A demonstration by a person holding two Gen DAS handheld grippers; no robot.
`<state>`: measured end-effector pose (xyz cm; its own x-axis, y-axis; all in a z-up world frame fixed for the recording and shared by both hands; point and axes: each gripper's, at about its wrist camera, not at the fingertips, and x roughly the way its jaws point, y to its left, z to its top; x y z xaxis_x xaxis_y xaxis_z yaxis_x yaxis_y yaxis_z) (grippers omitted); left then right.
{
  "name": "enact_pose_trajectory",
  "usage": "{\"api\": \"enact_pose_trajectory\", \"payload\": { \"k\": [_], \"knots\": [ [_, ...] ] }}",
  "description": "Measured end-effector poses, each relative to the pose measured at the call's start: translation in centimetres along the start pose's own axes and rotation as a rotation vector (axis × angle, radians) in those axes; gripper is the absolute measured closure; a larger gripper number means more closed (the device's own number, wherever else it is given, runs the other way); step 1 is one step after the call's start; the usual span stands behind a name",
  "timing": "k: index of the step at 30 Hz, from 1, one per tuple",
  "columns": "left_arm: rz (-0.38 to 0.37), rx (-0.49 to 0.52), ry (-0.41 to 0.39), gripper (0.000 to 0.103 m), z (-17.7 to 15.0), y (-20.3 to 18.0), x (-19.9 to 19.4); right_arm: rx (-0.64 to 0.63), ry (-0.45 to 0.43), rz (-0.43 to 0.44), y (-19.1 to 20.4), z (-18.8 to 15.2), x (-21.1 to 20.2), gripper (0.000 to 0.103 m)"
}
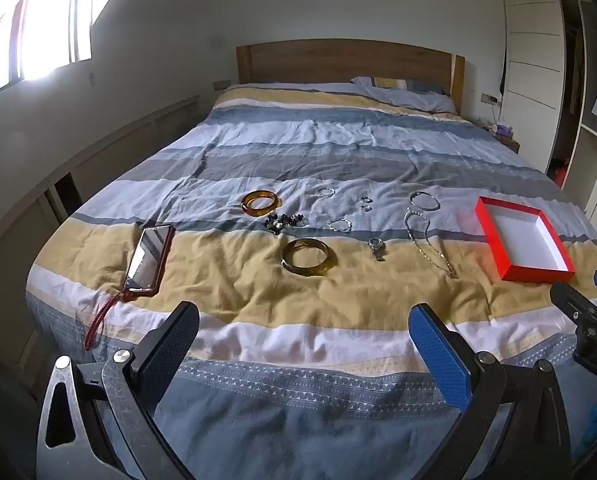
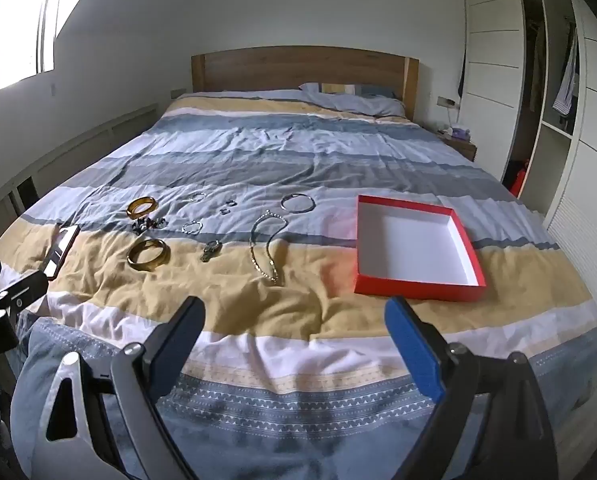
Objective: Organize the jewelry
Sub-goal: 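Move both tools toward the jewelry on the bed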
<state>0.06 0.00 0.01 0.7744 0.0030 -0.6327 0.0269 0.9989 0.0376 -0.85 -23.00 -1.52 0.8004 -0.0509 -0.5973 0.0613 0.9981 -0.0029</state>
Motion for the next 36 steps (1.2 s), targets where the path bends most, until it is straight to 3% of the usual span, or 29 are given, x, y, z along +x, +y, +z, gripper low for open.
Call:
{"api": "enact_pose_trajectory", "payload": {
  "k": [20, 36],
  "knots": [
    [0.034, 0.01, -0.038, 0.001, 0.1, -0.5, 0.3, 0.016, 0.028, 0.004, -0.1, -0.9, 1.6, 0.012],
    [0.001, -0.008, -0.039, 0.001, 0.3, 0.2, 0.2, 0.025, 0.029, 0.044, 0.3, -0.9, 2.3, 0.012]
  ]
}}
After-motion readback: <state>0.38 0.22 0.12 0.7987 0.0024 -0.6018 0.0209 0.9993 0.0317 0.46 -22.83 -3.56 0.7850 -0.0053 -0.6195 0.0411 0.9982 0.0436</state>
